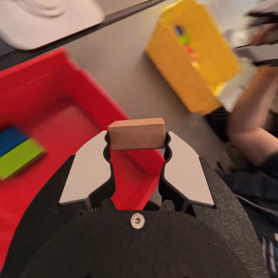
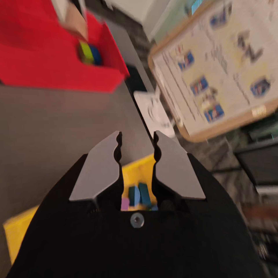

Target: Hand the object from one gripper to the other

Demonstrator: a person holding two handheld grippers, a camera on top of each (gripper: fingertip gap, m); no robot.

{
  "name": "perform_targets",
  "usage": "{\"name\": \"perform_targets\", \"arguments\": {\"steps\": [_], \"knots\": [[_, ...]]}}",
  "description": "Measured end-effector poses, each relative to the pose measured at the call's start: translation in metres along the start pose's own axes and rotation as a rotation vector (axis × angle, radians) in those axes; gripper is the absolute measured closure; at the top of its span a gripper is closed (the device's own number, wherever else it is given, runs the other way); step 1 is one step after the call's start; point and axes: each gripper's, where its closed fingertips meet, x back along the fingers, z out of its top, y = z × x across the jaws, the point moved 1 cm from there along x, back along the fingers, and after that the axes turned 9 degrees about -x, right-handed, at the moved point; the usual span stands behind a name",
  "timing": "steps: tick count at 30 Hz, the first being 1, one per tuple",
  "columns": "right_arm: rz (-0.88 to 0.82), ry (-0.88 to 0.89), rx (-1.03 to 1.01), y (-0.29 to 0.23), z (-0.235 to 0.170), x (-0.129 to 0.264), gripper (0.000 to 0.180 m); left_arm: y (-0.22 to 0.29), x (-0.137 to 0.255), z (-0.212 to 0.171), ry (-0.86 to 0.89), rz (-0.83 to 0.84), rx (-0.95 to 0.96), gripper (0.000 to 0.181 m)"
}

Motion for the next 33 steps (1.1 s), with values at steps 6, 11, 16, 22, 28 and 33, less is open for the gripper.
{"name": "perform_targets", "arguments": {"steps": [6, 11, 16, 22, 28, 33], "knots": [[0.179, 0.214, 0.283, -0.088, 0.054, -0.021, 0.125, 0.11, -0.015, 0.006, -0.031, -0.443, -0.309, 0.111], [0.331, 0.283, 0.4, -0.146, 0.078, -0.012, 0.125, 0.163, -0.02, -0.012, -0.124, -0.651, -0.508, 0.111], [0.388, 0.318, 0.476, -0.175, 0.091, -0.002, 0.133, 0.18, -0.021, -0.022, -0.162, -0.686, -0.589, 0.111], [0.411, 0.305, 0.519, -0.187, 0.093, 0.002, 0.145, 0.184, -0.017, -0.025, -0.161, -0.725, -0.617, 0.111], [0.438, 0.286, 0.487, -0.182, 0.091, 0.007, 0.146, 0.185, -0.012, -0.014, -0.091, -0.768, -0.57, 0.113], [0.401, 0.018, 0.352, -0.12, 0.04, 0.022, 0.146, 0.172, 0.007, 0.004, 0.047, -0.815, -0.469, 0.123]]}}
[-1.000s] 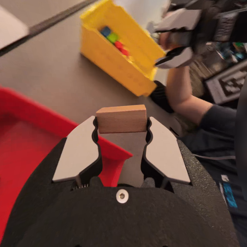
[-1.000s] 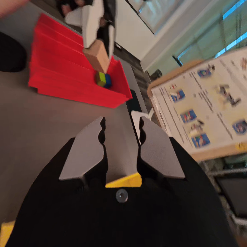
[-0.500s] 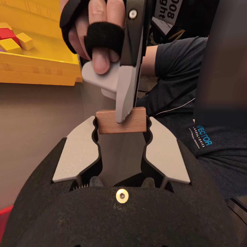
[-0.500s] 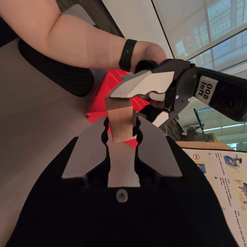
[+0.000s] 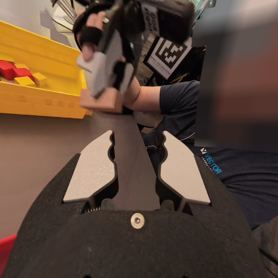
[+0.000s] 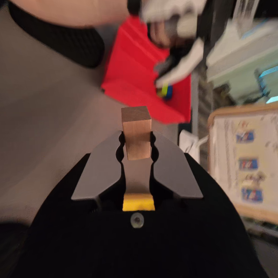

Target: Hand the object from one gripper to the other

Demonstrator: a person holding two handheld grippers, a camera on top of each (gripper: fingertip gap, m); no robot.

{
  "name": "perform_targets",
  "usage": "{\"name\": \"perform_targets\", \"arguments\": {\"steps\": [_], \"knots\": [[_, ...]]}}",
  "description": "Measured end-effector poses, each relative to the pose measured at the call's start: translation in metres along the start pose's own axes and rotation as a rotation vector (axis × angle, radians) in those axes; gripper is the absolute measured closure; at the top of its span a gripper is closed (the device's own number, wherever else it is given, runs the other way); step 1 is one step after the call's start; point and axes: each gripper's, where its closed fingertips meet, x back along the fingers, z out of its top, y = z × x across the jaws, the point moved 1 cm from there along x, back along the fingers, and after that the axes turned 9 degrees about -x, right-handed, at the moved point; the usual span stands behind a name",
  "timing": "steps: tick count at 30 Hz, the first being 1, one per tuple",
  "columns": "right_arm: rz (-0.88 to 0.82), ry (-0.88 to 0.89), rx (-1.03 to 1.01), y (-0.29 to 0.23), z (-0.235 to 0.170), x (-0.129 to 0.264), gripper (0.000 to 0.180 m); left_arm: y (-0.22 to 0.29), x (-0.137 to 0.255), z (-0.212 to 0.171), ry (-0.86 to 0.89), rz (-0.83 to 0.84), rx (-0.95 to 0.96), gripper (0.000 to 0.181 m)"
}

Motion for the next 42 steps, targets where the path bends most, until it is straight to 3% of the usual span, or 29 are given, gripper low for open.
{"name": "perform_targets", "arguments": {"steps": [5, 8, 14, 17, 23, 42], "knots": [[-0.005, -0.387, -0.439, 0.009, -0.136, 0.059, 0.146, -0.006, 0.004, -0.005, -0.021, 0.035, 0.013, 0.127], [0.079, -0.664, -0.689, -0.018, -0.208, 0.076, 0.145, -0.006, 0.001, -0.007, -0.046, 0.037, 0.013, 0.128], [0.154, -0.954, -0.796, -0.038, -0.271, 0.065, 0.146, -0.005, -0.003, -0.011, -0.085, 0.04, 0.014, 0.13], [0.149, -1.083, -0.805, -0.041, -0.286, 0.067, 0.146, -0.004, 0.0, -0.011, -0.074, 0.048, 0.014, 0.131], [0.116, -1.124, -0.765, -0.037, -0.3, 0.066, 0.145, -0.001, 0.011, -0.008, -0.041, 0.056, 0.005, 0.133], [0.096, -1.054, -0.851, -0.035, -0.304, 0.065, 0.146, 0.007, 0.023, -0.007, -0.015, 0.068, -0.024, 0.134]]}}
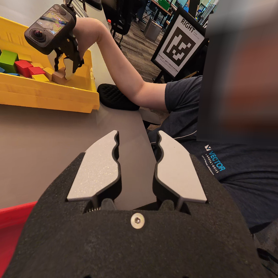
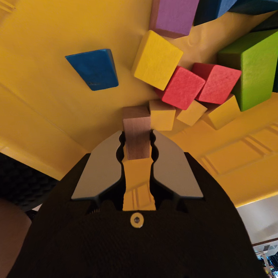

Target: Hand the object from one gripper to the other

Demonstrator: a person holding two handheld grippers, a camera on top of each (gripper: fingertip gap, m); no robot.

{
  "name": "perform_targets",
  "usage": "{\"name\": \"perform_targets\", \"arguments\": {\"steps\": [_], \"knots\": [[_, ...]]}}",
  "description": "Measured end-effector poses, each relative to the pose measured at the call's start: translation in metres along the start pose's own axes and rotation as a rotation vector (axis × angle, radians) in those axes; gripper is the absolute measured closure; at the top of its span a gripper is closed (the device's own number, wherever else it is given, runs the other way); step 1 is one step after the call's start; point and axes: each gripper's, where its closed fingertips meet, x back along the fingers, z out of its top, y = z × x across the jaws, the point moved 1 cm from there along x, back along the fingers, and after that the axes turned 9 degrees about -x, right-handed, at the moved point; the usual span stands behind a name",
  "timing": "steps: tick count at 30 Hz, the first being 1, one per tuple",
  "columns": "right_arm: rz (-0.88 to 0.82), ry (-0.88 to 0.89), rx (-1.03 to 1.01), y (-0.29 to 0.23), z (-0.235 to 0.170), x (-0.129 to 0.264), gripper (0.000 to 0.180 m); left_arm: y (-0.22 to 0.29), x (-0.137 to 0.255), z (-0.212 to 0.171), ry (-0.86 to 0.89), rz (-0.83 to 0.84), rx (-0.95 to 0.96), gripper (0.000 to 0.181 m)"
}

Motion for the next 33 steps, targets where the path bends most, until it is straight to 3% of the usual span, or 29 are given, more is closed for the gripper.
{"name": "perform_targets", "arguments": {"steps": [11, 18, 24, 27, 31, 33], "knots": [[0.016, 0.039, -0.03, -0.001, 0.004, 0.005, 0.144, -0.011, 0.009, -0.004, 0.0, 0.077, 0.024, 0.134], [-0.037, 0.087, -0.043, 0.002, 0.002, 0.025, 0.143, -0.071, 0.081, -0.002, 0.103, 0.622, 0.049, 0.135], [-0.175, 0.37, -0.003, 0.006, 0.016, 0.086, 0.143, -0.12, 0.186, -0.047, -0.031, 1.357, 0.107, 0.142], [-0.33, 0.559, 0.013, 0.015, 0.026, 0.128, 0.143, -0.137, 0.194, -0.076, -0.08, 1.413, 0.247, 0.121], [-0.374, 0.705, 0.039, 0.006, 0.036, 0.159, 0.143, -0.16, 0.181, -0.121, -0.214, 1.354, 0.506, 0.125], [-0.376, 0.712, 0.073, 0.001, 0.038, 0.161, 0.143, -0.172, 0.177, -0.136, -0.264, 1.369, 0.564, 0.116]]}}
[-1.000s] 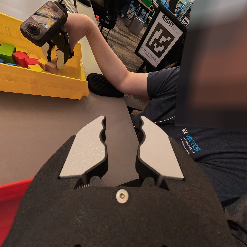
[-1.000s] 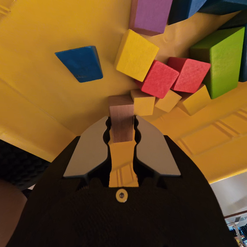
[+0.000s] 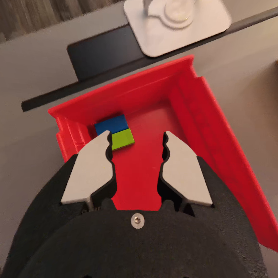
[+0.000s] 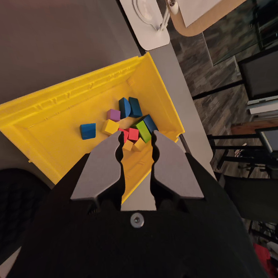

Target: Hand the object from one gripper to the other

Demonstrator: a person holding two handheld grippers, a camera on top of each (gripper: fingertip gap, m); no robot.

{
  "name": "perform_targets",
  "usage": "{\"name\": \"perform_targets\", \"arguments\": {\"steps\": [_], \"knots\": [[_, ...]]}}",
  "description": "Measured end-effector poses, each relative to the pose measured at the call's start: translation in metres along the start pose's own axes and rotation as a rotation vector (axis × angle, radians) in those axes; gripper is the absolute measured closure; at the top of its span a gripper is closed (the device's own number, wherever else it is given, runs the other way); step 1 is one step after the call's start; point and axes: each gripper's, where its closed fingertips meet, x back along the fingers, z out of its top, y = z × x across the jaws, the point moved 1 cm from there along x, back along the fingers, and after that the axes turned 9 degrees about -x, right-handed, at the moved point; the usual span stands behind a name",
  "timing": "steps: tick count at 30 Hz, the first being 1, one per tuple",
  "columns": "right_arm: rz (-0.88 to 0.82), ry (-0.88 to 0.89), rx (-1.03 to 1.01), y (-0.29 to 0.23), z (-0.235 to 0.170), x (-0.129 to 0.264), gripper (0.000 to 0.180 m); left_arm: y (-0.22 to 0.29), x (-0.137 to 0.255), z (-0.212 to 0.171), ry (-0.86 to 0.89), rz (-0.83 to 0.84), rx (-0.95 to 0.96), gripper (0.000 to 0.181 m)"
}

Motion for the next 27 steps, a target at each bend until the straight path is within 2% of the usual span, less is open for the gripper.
{"name": "perform_targets", "arguments": {"steps": [2, 5, 14, 27], "knots": [[0.005, -0.006, 0.012, -0.002, 0.001, -0.002, 0.143, -0.005, -0.017, -0.012, -0.097, 0.05, 0.012, 0.102], [0.012, -0.023, 0.016, -0.003, -0.002, -0.006, 0.143, -0.01, -0.037, -0.028, -0.191, 0.082, 0.039, 0.097], [0.037, -0.064, 0.035, -0.008, -0.008, -0.012, 0.143, -0.03, -0.059, -0.052, -0.31, 0.187, 0.076, 0.098], [0.067, -0.083, 0.069, -0.016, -0.01, -0.016, 0.144, -0.024, -0.071, -0.065, -0.382, 0.153, 0.083, 0.104]]}}
